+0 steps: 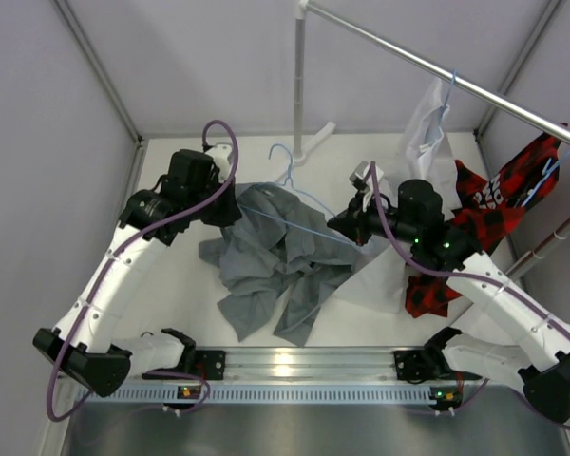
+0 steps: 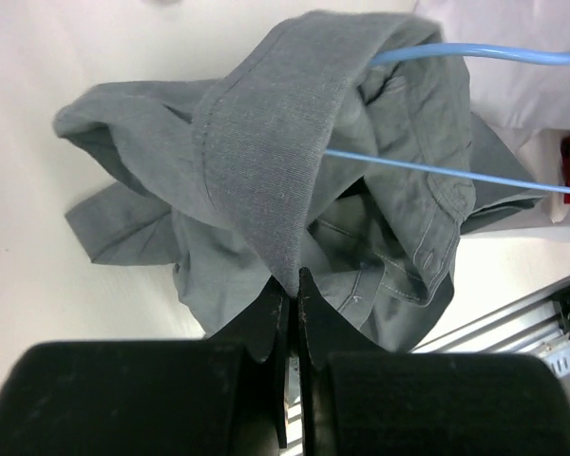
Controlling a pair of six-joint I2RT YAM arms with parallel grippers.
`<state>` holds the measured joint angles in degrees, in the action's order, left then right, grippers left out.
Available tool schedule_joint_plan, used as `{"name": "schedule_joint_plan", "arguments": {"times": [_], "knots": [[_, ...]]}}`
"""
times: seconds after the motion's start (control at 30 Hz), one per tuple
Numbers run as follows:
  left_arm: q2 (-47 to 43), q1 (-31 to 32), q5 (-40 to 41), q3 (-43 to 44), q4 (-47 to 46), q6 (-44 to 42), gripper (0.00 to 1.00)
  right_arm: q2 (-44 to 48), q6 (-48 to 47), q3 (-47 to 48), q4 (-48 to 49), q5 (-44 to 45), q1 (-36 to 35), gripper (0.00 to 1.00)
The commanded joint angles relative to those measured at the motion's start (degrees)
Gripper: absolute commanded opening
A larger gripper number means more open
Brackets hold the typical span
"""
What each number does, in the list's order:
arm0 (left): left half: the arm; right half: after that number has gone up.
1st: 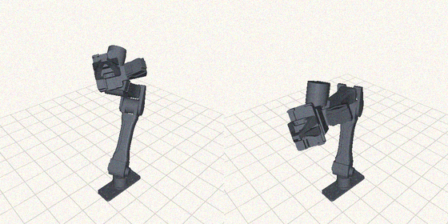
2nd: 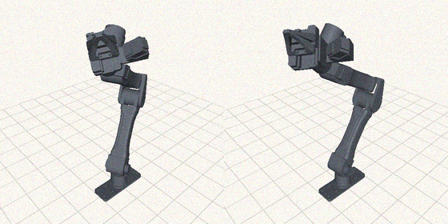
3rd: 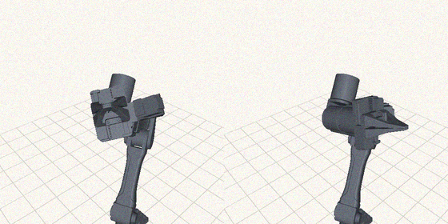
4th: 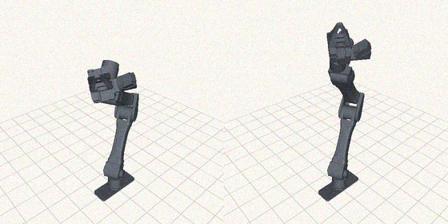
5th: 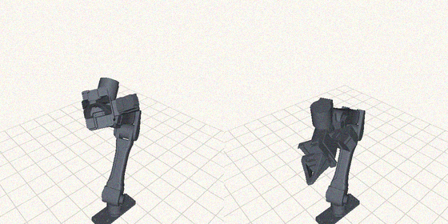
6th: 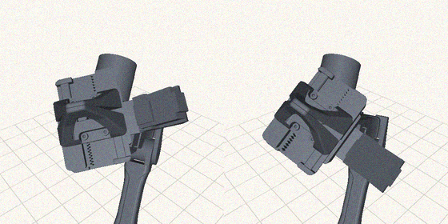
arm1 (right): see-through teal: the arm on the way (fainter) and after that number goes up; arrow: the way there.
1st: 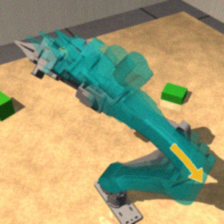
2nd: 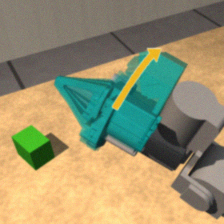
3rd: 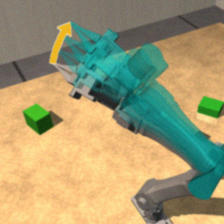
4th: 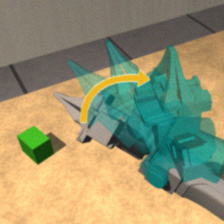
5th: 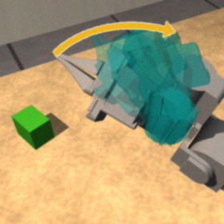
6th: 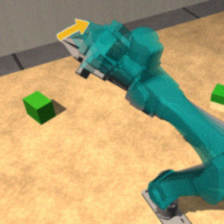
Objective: Place the shirt on the hanger
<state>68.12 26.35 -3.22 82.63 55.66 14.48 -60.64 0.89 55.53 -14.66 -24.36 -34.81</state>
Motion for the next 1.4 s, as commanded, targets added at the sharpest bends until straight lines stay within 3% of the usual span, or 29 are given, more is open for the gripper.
{"name": "schedule_joint_plan", "arguments": {"times": [0.0, 0.13, 0.23, 0.4, 0.53, 0.77, 0.93, 1.1, 1.27, 1.33, 1.37], "knots": [[0.9, 0.5, -4.0, 2.2, 0.1, 0.3, 0.00, 1.5, 0.4, -1.9, 12.0, -4.8, -0.1, 0.00], [0.6, 0.5, -6.6, 2.4, 0.2, -0.7, 0.00, -2.0, 1.5, -1.3, 14.1, -9.2, -0.1, 0.00], [0.7, 0.7, -9.1, 2.7, 0.2, -1.3, 0.00, -3.9, 4.6, -2.3, 21.1, -12.7, -0.3, 0.00], [0.2, 2.9, -14.1, 4.0, 0.2, -2.6, 0.00, -6.8, 4.2, -1.7, 23.8, -11.9, -0.7, 0.00], [-0.7, 3.0, -13.7, 4.1, 0.2, -2.6, 0.00, -9.5, 2.6, 1.1, 18.7, -6.5, -2.1, 0.00], [0.5, 3.7, -16.5, 4.1, 0.4, -3.7, 0.00, -7.2, 5.4, -5.2, 31.4, -8.3, -2.4, 0.00], [2.1, 6.3, -12.2, 8.0, 3.0, -4.2, 0.00, -5.9, 4.5, -7.1, 34.2, -6.9, -2.4, 0.00], [6.9, 7.9, -0.3, 19.8, 10.0, -4.5, 0.00, 0.4, 9.6, -12.8, 49.4, -5.4, -2.4, 0.00], [13.1, 9.2, 12.1, 43.5, 13.6, -5.3, 0.00, 4.9, 15.0, -15.4, 60.6, -2.9, -2.5, 0.00], [14.1, 9.2, 12.5, 48.6, 13.5, -5.7, 0.00, 6.1, 16.3, -15.3, 61.7, -2.5, -2.8, 0.00], [15.0, 9.2, 10.8, 49.1, 13.5, -6.1, 0.00, 6.2, 13.5, -14.4, 57.0, -2.5, -3.5, 0.00]]}}
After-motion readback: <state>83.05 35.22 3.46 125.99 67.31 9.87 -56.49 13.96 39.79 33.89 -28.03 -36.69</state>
